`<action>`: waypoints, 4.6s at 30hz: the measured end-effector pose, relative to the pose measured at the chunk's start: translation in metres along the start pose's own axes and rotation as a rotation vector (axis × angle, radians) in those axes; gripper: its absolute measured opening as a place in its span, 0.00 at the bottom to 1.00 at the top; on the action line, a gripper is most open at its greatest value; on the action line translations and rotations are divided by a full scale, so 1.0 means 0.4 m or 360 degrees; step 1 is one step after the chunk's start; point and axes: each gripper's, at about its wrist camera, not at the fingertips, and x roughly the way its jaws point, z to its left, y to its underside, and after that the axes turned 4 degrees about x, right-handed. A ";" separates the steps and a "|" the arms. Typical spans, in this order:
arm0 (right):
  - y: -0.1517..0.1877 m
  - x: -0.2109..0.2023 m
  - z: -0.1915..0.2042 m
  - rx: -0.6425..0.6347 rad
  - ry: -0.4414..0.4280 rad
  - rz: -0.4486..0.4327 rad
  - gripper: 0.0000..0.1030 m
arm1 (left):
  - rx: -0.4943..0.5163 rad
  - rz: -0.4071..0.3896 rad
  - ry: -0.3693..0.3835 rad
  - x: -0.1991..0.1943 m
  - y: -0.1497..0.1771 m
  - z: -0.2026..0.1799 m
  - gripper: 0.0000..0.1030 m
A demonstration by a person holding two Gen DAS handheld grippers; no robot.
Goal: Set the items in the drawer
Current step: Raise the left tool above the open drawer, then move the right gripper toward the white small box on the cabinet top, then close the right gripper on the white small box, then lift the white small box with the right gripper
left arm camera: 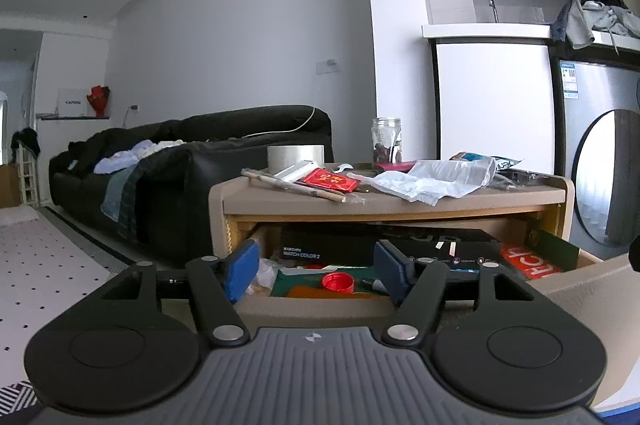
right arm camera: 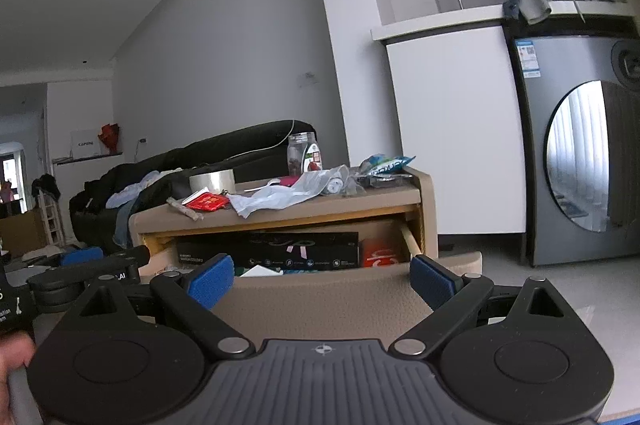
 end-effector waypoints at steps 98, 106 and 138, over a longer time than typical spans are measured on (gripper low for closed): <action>-0.237 0.837 0.380 -0.0280 -0.0554 0.0669 0.71 | -0.0008 0.0049 0.0063 0.061 0.005 0.020 0.83; -0.207 0.785 0.428 -0.0635 -0.0466 0.0514 0.70 | -0.0009 0.0043 0.0061 0.061 0.007 0.020 0.83; -0.206 0.792 0.421 -0.0609 -0.0402 0.0362 0.54 | -0.0009 0.0038 0.0058 0.061 0.014 0.018 0.83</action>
